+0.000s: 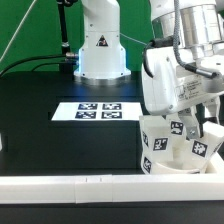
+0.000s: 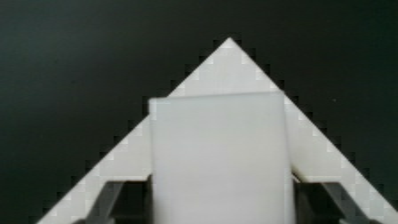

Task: Assemble stool

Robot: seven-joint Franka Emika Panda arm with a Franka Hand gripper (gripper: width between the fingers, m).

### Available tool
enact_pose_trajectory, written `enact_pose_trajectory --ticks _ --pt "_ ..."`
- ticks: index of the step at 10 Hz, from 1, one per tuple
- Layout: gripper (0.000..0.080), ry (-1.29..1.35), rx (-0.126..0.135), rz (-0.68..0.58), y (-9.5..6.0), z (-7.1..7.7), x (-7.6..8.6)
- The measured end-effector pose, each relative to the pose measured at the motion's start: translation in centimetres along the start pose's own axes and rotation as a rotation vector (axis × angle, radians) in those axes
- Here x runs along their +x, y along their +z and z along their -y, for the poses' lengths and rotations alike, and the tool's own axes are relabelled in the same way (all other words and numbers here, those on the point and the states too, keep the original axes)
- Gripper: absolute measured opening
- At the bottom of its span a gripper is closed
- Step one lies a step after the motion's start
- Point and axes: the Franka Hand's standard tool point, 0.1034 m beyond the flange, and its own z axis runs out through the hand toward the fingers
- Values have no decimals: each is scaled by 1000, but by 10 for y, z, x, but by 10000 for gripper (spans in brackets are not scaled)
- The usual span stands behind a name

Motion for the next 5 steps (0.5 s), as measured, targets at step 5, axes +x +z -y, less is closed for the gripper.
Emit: enact_pose_trajectory --ticks 5 --pt "550 -47 9 4 1 0 1"
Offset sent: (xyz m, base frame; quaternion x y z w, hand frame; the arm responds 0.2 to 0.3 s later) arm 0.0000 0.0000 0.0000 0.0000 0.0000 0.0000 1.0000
